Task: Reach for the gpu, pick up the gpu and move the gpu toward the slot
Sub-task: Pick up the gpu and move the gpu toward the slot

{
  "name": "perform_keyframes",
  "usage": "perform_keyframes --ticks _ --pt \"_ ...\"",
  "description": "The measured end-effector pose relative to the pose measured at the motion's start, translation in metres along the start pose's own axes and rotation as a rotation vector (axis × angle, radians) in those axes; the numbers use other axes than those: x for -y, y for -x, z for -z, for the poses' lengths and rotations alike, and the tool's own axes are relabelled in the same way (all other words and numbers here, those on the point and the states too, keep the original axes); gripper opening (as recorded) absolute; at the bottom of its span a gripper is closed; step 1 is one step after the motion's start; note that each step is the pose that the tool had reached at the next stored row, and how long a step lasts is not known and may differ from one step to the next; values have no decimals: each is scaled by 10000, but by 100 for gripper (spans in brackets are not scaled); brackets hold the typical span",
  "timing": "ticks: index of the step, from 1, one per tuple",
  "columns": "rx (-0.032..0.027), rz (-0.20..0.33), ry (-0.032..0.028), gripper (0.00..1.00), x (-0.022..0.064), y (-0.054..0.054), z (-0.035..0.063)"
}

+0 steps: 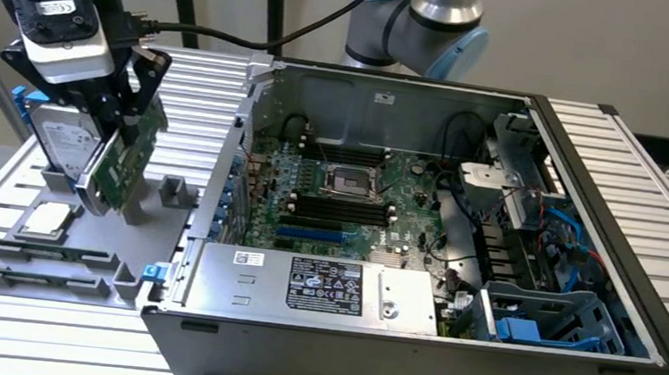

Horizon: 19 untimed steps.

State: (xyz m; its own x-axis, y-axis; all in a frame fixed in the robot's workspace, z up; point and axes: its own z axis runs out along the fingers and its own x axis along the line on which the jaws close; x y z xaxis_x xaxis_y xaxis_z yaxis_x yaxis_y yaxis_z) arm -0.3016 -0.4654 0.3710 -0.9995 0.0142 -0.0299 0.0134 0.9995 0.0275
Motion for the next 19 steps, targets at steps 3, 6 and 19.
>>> perform_keyframes --ticks 3,6,19 --pt "0 0 0 27 -1 2 23" --pt "0 0 0 27 -1 3 50" --pt "-30 -3 70 27 -13 217 373"
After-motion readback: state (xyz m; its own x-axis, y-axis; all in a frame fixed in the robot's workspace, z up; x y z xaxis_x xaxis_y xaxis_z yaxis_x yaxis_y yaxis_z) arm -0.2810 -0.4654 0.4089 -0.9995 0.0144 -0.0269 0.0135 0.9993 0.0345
